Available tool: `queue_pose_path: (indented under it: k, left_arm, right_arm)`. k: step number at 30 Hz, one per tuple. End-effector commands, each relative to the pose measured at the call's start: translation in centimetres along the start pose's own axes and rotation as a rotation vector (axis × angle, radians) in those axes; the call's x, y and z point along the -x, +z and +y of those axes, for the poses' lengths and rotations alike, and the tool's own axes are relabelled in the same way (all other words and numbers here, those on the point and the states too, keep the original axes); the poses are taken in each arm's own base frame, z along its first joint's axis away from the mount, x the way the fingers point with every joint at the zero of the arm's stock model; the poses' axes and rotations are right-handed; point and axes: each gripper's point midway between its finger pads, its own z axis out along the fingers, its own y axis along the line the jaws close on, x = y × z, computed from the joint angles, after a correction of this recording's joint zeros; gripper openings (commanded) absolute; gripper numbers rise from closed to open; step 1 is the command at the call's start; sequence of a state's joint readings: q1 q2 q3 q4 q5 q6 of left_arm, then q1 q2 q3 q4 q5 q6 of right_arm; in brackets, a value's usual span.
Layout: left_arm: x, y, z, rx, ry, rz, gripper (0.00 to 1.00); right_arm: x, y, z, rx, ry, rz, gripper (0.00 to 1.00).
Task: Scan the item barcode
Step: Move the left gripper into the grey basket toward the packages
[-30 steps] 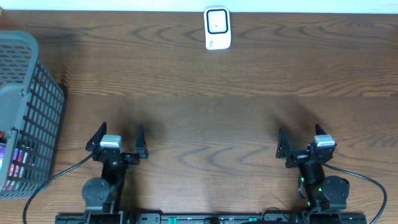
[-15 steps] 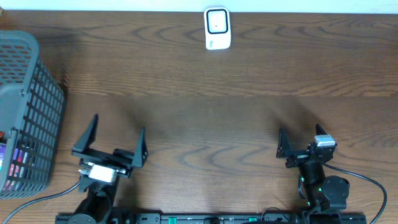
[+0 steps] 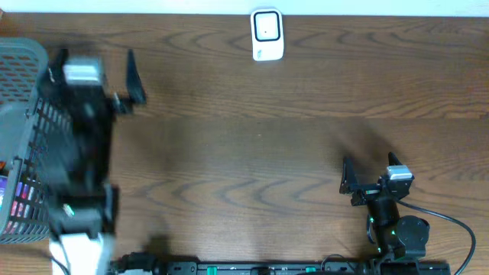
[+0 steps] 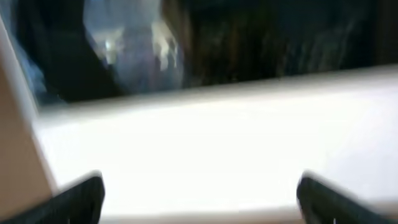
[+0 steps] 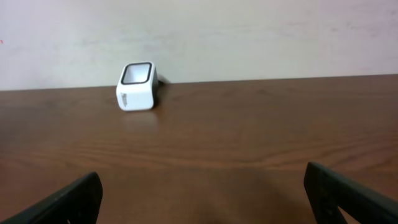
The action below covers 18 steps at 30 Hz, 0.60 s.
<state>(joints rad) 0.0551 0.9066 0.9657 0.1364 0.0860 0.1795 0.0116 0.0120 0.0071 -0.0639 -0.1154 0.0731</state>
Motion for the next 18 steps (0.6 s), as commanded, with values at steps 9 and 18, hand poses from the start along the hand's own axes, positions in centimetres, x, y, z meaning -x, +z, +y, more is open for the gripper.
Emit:
queue_pose_path:
  k: [9,18]
  left_arm:
    - [0.5,9.6,8.8,-0.076,-0.107,0.295,0.98]
    - [-3.1,4.1,27.9,0.554,-0.556,0.239,0.98]
  right_arm:
    - [0.0,0.0,0.1,0.003,-0.011,0.0,0.99]
    - [0.0,0.0,0.1,0.004,-0.011,0.0,0.99]
